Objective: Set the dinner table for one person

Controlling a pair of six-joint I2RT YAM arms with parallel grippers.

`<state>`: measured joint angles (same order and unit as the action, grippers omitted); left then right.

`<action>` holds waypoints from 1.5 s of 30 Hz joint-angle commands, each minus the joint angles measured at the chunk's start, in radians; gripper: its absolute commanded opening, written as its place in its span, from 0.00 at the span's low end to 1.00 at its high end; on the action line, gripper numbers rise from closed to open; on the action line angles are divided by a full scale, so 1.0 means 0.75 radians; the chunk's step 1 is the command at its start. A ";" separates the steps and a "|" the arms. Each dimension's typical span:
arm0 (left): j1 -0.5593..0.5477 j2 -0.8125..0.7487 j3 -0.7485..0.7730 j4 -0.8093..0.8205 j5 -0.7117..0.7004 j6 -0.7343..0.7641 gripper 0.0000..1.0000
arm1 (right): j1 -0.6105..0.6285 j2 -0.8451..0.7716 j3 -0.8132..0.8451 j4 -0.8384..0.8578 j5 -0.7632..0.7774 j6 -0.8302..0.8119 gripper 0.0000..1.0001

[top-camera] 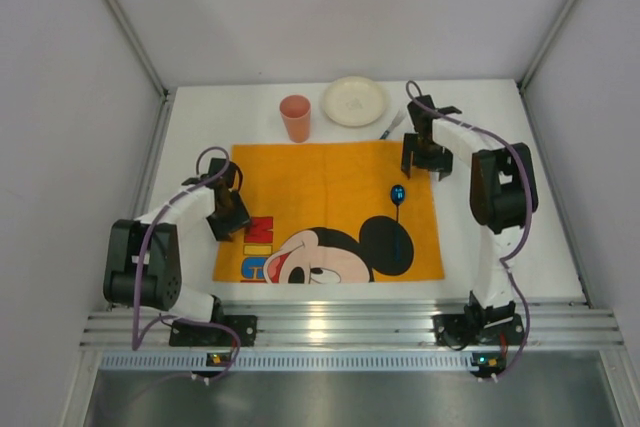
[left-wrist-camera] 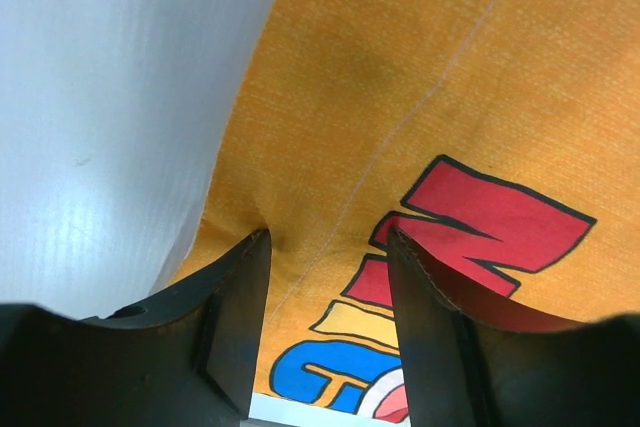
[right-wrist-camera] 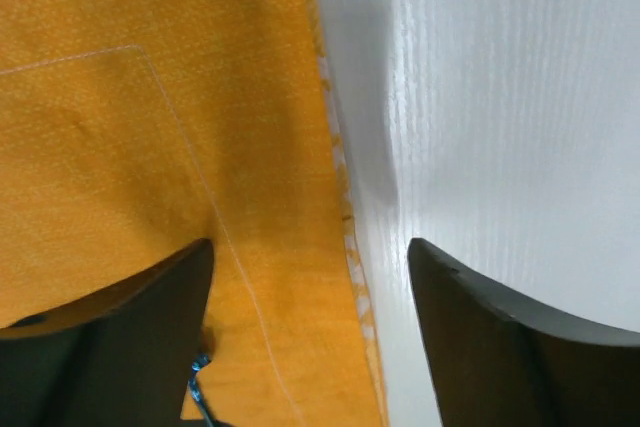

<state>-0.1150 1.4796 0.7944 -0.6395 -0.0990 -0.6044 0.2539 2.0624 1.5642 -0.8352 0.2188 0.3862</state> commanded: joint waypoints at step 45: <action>0.055 0.003 0.240 -0.015 0.230 0.221 0.56 | 0.114 0.870 1.283 -0.210 -0.003 0.322 0.17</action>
<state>-0.0891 1.4704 0.9752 -0.6788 0.0410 -0.4637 0.3439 2.6461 2.5221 -0.9451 0.2054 0.6205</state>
